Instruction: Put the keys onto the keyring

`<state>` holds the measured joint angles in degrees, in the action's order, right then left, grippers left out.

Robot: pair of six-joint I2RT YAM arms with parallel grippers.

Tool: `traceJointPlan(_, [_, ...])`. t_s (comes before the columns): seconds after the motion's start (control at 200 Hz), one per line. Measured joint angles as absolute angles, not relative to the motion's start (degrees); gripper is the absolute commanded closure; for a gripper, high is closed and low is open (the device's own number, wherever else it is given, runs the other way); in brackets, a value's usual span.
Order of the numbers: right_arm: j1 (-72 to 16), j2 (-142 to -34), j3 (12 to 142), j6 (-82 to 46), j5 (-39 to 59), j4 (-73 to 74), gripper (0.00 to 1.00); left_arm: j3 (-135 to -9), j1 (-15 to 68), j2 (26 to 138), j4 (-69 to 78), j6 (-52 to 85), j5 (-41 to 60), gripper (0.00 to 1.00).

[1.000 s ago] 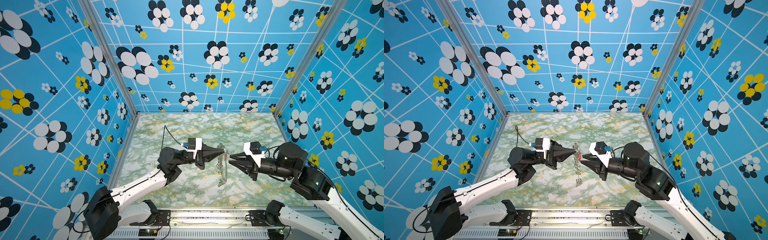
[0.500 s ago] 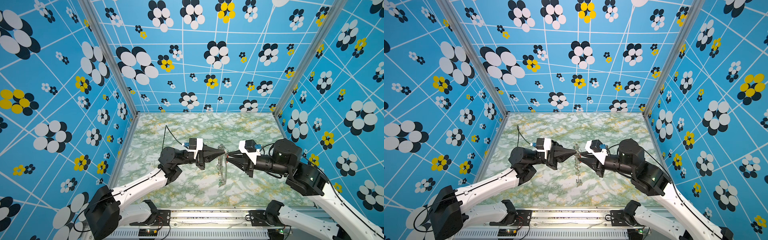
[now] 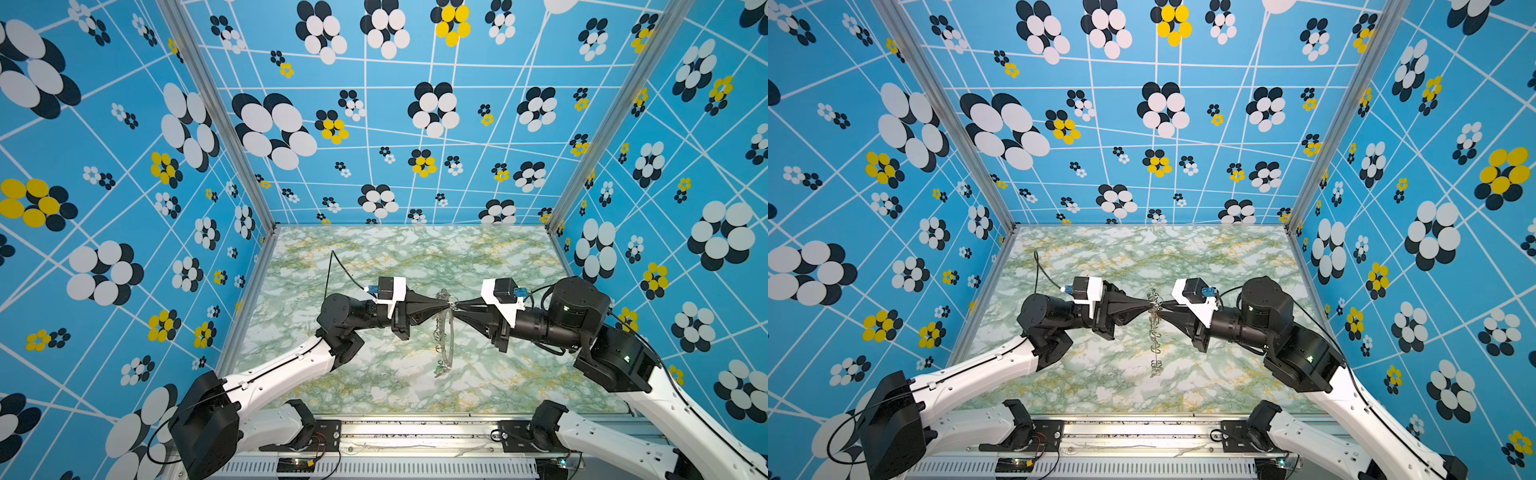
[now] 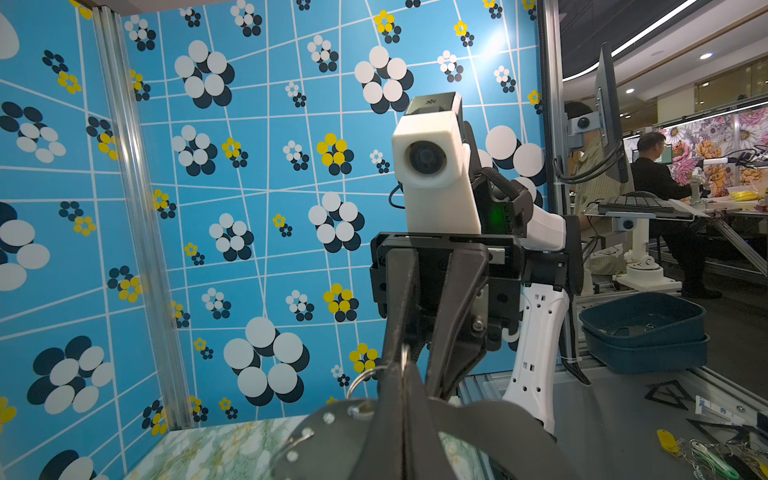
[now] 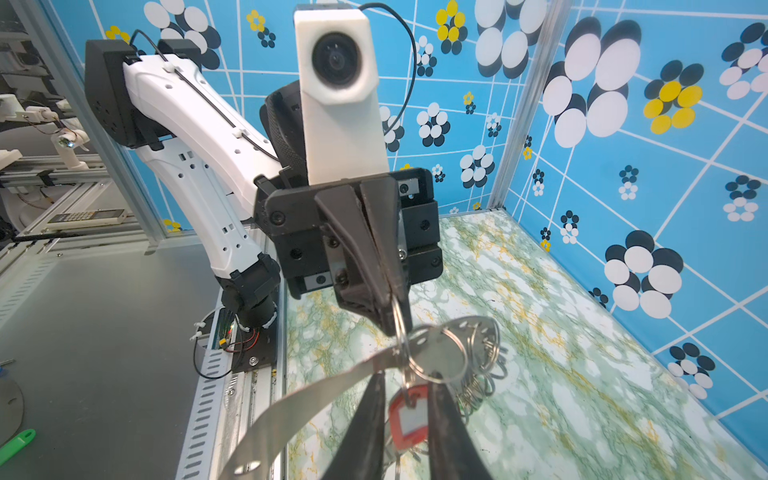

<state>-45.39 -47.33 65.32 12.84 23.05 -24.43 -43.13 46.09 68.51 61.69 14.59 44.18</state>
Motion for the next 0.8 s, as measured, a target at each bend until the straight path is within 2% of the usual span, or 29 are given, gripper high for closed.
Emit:
traceJointPlan(0.065, [-45.39, -47.31, 65.32, 12.69, 23.07, -24.4, 1.0, -43.13, 46.09, 68.51, 61.69, 14.59, 44.16, 1.0])
traceJointPlan(0.31, [-45.39, -47.13, 64.84, 10.87, 23.51, -23.4, 1.0, -43.13, 46.09, 68.47, 61.82, 14.24, 43.57, 1.0])
traceJointPlan(0.565, [-45.47, -46.68, 60.95, 4.67, 25.93, -16.36, 1.0, -42.11, 46.13, 68.47, 65.25, 13.89, 41.91, 1.0])
traceJointPlan(0.8, [-48.75, -48.29, 60.23, 2.92, 24.51, -12.45, 1.0, -41.01, 46.19, 68.58, 69.58, 13.5, 41.08, 1.0])
